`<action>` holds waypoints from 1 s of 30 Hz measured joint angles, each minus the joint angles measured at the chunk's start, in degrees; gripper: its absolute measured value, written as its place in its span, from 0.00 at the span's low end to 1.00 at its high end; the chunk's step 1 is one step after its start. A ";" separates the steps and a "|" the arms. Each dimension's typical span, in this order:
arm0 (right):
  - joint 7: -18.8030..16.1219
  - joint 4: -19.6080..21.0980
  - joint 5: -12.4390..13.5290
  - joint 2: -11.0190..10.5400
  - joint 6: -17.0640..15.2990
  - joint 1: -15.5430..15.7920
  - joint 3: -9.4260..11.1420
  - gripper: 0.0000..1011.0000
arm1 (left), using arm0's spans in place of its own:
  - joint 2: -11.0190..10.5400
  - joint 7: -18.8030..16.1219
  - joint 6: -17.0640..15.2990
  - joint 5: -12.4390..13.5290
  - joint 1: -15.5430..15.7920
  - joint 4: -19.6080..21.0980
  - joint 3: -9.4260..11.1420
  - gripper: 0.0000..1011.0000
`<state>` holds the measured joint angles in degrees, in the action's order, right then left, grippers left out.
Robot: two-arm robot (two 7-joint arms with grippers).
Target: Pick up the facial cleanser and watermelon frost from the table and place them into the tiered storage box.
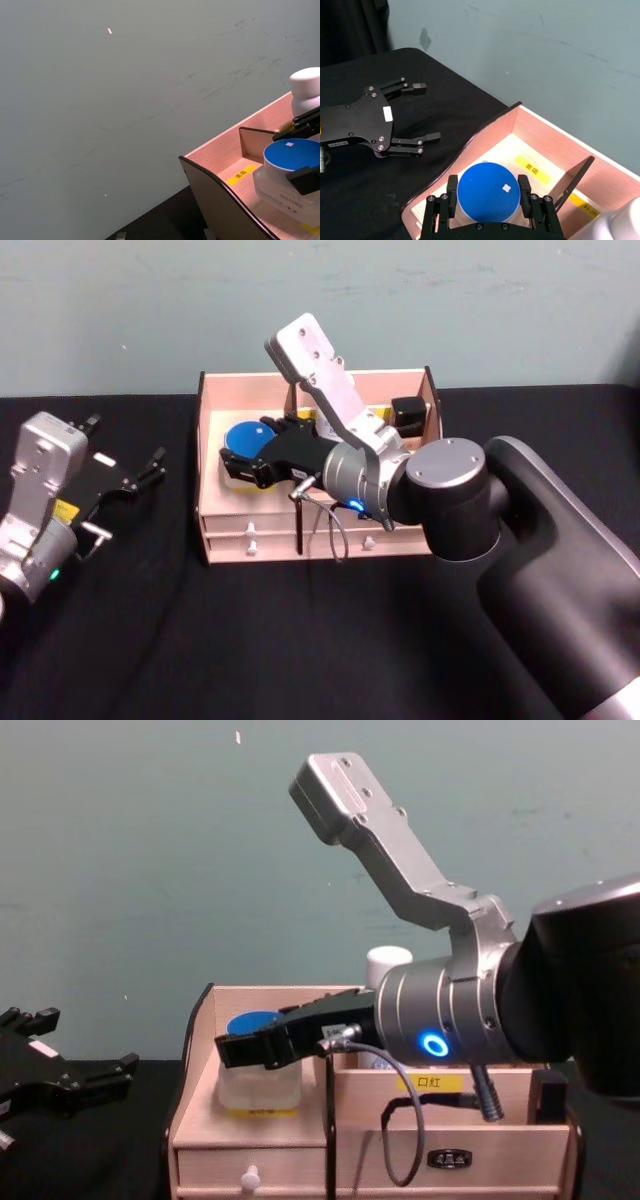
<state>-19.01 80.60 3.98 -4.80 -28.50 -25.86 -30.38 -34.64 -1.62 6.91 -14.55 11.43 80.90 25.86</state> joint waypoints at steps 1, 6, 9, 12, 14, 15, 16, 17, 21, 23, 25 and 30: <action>-0.06 -0.29 0.00 0.20 -0.26 0.00 0.23 0.72 | 0.00 0.00 0.00 0.00 0.00 0.00 0.00 0.99; -0.24 -1.06 0.07 0.74 -0.82 -0.22 0.87 0.72 | 0.00 0.00 0.00 0.00 0.00 0.00 0.00 0.99; -0.47 -1.37 0.30 0.97 -1.20 -0.35 1.23 0.72 | 0.00 0.00 0.00 0.00 0.00 0.00 0.00 0.99; -0.47 -1.37 0.31 0.94 -1.20 -0.35 1.19 0.72 | 0.00 0.00 0.00 0.00 0.00 0.00 0.00 0.99; -0.46 -1.34 0.31 0.90 -1.19 -0.34 1.15 0.72 | 0.00 0.00 0.00 0.00 0.00 0.00 0.00 0.99; -0.46 -1.33 0.32 0.90 -1.19 -0.33 1.14 0.72 | 0.00 0.00 0.00 0.00 0.00 0.00 0.00 0.99; -0.46 -1.30 0.31 0.88 -1.19 -0.33 1.11 0.72 | 0.00 0.00 0.00 0.00 0.00 0.00 0.00 0.99; -0.46 -1.30 0.31 0.88 -1.19 -0.33 1.11 0.72 | 0.00 0.00 0.00 0.00 0.00 0.00 0.00 0.99; -0.45 -1.26 0.29 0.82 -1.24 -0.29 1.03 0.74 | 0.00 0.00 0.00 0.00 0.00 0.00 0.00 0.99; -0.45 -1.25 0.29 0.82 -1.24 -0.28 1.00 0.80 | 0.00 0.00 0.00 0.00 0.00 0.00 0.00 0.99; -0.45 -1.25 0.29 0.81 -1.24 -0.27 0.99 0.82 | 0.00 0.00 0.00 0.00 0.00 0.00 0.00 0.99; 0.80 -0.36 0.27 1.07 1.53 0.73 1.95 0.98 | 0.00 0.00 0.00 0.00 0.00 0.00 0.00 0.99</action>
<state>-18.21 80.24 4.25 -3.74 -26.97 -25.13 -28.43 -34.64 -1.62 6.91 -14.55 11.43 80.90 25.86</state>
